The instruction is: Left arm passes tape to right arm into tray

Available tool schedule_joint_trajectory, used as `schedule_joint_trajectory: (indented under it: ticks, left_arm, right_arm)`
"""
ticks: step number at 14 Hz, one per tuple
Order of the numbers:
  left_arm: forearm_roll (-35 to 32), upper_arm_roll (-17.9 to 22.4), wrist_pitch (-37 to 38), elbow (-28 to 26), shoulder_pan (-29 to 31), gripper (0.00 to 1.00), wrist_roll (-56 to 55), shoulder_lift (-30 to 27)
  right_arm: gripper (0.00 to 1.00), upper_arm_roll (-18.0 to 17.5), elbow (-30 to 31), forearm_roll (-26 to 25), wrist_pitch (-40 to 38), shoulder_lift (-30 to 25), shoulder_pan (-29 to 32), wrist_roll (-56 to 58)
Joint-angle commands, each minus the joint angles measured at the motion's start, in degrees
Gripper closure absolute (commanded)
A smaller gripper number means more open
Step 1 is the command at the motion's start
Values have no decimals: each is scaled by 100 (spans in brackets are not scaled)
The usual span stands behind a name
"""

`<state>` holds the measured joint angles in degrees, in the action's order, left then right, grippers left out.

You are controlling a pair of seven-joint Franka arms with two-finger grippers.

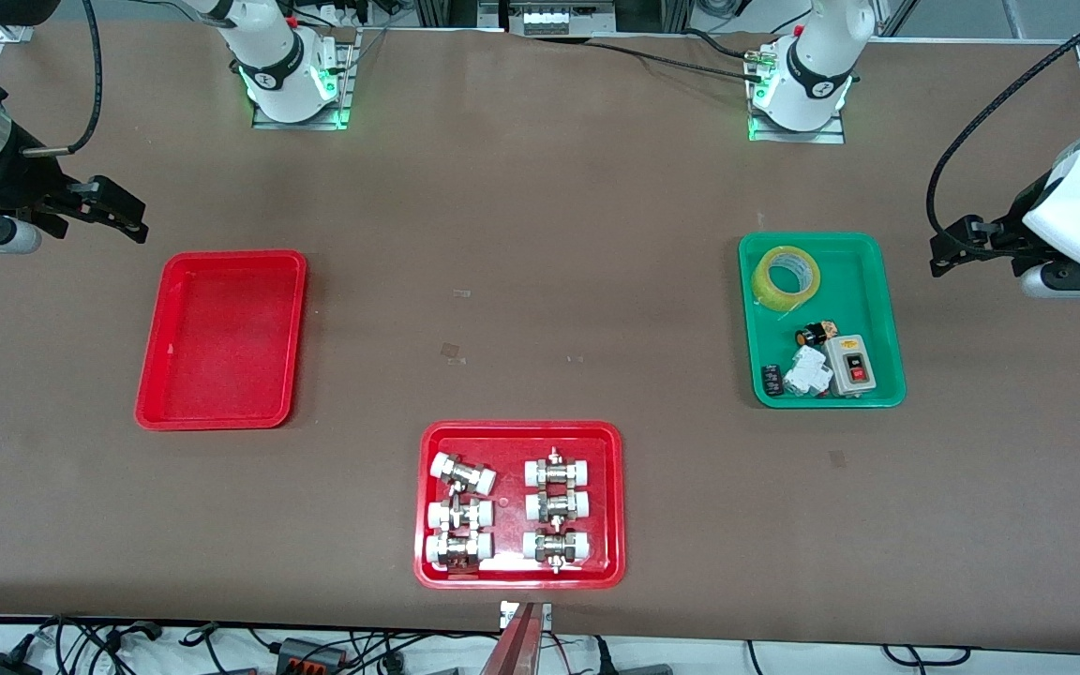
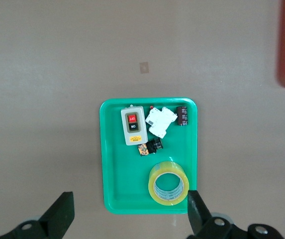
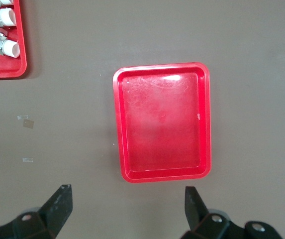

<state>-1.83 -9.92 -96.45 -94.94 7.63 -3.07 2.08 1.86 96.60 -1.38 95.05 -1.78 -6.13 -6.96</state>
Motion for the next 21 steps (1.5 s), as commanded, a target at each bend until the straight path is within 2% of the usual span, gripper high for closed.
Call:
schedule_joint_trajectory:
  ticks: [1, 4, 15, 21]
  left_arm:
    - [148, 16, -75, -112, 46, 0, 140, -102]
    - [148, 16, -75, -112, 46, 0, 149, -102]
    - [174, 25, -75, -112, 46, 0, 140, -67]
    - [139, 34, 57, -252, 168, 0, 237, 520]
  right_arm:
    - [0, -20, -97, 50, -92, 3, 33, 89]
    - [0, -19, -299, 58, -92, 90, 42, 107]
    - [0, -11, -299, 41, -118, 249, 77, 107]
    - [0, -11, -299, 41, -118, 249, 77, 89]
